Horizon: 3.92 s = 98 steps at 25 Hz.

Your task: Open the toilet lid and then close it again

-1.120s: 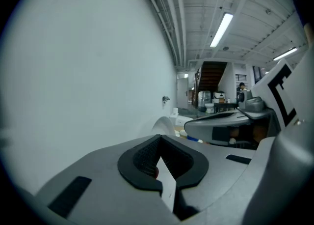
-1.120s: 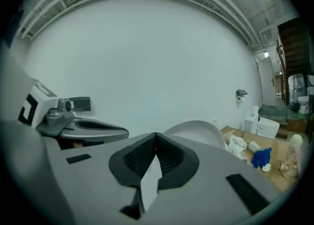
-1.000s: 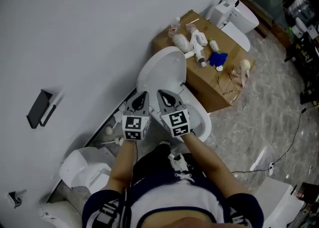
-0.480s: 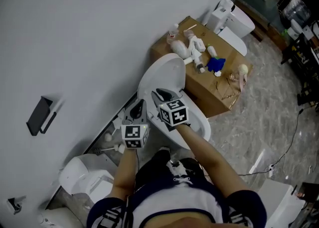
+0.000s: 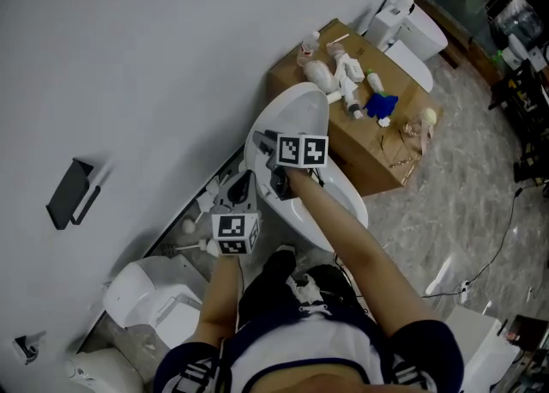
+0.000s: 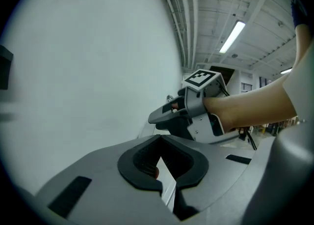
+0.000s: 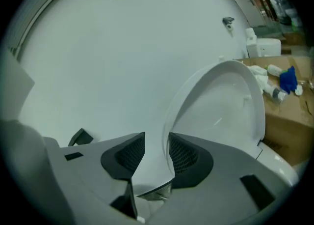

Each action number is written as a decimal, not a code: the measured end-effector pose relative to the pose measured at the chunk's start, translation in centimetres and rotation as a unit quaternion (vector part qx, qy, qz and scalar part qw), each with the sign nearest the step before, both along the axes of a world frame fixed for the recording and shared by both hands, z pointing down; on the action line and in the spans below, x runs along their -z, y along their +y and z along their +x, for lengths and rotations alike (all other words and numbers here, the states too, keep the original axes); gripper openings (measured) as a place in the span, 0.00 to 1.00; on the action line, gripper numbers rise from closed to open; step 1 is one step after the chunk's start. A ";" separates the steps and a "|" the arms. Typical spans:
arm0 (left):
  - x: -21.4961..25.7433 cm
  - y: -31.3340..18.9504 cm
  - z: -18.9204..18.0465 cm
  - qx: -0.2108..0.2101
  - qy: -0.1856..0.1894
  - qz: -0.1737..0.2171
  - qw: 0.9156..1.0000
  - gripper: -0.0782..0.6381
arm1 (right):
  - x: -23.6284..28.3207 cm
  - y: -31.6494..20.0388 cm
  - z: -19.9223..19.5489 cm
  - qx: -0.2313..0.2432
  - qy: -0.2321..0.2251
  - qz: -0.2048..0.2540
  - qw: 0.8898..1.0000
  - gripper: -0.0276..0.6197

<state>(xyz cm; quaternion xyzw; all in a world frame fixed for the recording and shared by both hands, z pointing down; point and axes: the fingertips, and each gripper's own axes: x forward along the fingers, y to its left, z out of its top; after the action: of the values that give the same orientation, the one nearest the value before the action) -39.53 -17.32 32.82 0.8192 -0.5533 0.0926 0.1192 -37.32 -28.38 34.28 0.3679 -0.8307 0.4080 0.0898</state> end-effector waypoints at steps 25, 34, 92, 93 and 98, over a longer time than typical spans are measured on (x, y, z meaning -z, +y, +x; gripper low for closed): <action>0.2 4.7 1.6 -0.034 -0.023 0.002 0.999 0.12 | -2.3 3.2 3.3 -0.021 -0.113 -0.048 0.992 0.08; -0.9 7.1 6.5 -0.089 -0.034 -0.011 0.995 0.12 | -2.9 9.1 8.5 -0.041 -0.130 -0.038 0.990 0.08; -11.6 16.4 30.6 -0.283 -0.161 -0.137 0.936 0.12 | -21.4 32.7 29.9 -0.162 -0.142 -0.203 0.955 0.10; -12.2 16.6 30.8 -0.286 -0.165 -0.141 0.934 0.12 | -21.9 33.0 30.1 -0.164 -0.140 -0.206 0.955 0.10; -15.4 17.9 31.1 -0.310 -0.186 -0.152 0.920 0.12 | -24.0 34.4 30.7 -0.180 -0.134 -0.225 0.948 0.10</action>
<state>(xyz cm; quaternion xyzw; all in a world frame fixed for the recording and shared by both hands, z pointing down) -8.47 0.59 48.20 0.8896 -0.2632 0.3588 0.1026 -6.64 6.06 58.29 0.4233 -0.6417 0.6393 -0.0171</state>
